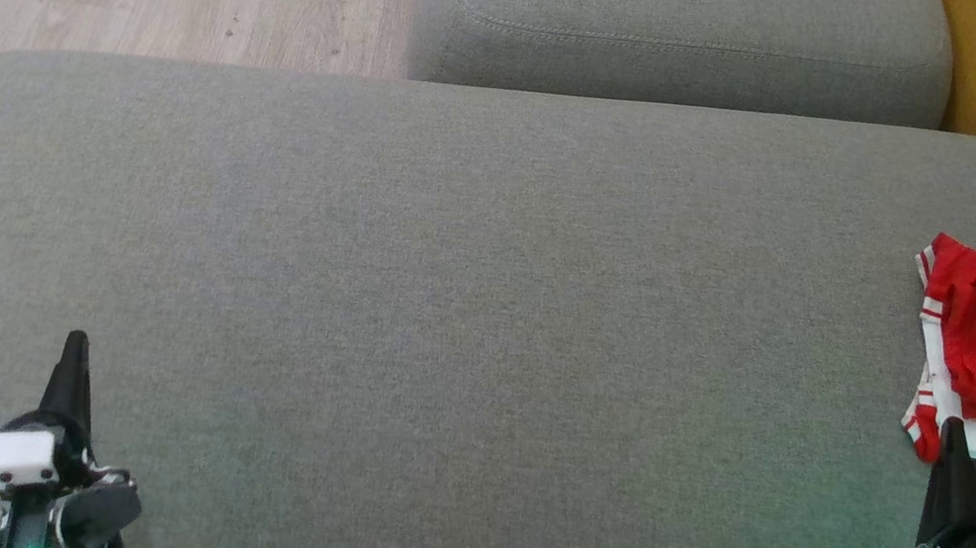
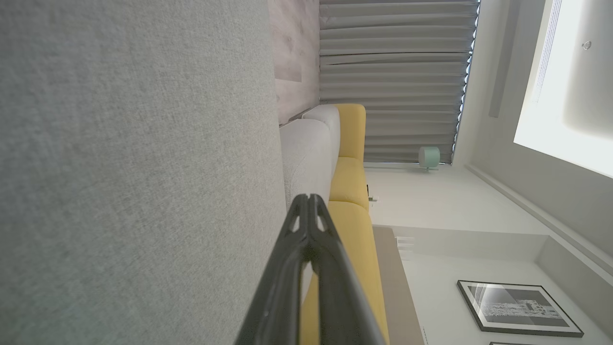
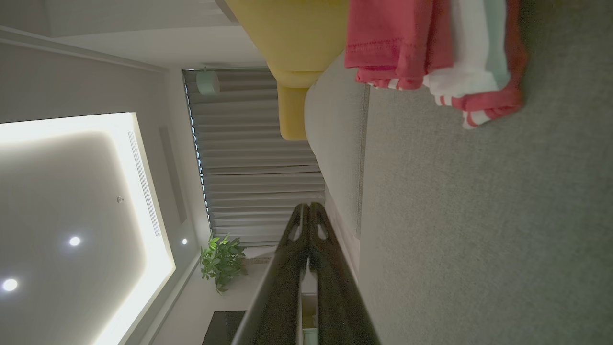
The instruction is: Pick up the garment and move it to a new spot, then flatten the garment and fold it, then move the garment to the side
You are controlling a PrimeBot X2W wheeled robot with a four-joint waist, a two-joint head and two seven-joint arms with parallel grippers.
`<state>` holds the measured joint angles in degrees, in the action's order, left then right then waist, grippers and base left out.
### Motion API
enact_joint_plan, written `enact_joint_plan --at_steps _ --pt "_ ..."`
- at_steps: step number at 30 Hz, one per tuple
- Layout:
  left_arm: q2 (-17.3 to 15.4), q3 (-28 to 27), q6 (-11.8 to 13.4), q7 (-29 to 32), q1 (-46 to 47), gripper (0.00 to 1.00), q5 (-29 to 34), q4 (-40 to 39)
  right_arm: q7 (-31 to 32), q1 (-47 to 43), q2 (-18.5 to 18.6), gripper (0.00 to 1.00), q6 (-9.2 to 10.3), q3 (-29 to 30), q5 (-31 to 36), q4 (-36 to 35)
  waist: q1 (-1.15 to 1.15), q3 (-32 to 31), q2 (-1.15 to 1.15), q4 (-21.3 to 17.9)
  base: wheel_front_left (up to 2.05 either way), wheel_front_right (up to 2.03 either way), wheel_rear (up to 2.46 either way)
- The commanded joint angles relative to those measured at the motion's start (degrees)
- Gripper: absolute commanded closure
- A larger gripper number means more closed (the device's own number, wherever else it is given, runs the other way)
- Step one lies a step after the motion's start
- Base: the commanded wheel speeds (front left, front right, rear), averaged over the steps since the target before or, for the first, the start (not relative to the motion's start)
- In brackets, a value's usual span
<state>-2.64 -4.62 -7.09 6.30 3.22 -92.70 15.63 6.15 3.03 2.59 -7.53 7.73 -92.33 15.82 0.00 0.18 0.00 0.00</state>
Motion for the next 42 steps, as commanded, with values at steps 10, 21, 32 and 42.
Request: enact_joint_plan --at_steps 10,21,32,42 --pt "-0.23 -1.9 -0.4 0.19 2.96 1.0 0.53 -1.6 0.34 3.15 0.29 1.0 0.04 -1.21 0.15 -1.79 0.0 0.0 0.0 0.0 0.0 0.0 0.0" --pt "-0.23 -1.9 -0.4 0.18 2.96 1.0 0.53 -1.6 0.34 3.15 0.29 1.0 0.04 -1.21 0.15 -1.79 0.0 0.0 0.0 0.0 0.0 0.0 0.0" --pt "-0.23 -1.9 -0.4 0.18 2.96 1.0 0.53 -1.6 0.34 3.15 0.29 1.0 0.04 -1.21 0.15 -1.79 0.0 0.0 0.0 0.0 0.0 0.0 0.0" --pt "-0.23 -1.89 -0.4 0.18 2.96 1.0 0.53 -1.6 0.33 3.15 0.29 1.0 0.04 -1.22 0.15 -1.79 0.0 0.0 0.0 0.0 0.0 0.0 0.0"
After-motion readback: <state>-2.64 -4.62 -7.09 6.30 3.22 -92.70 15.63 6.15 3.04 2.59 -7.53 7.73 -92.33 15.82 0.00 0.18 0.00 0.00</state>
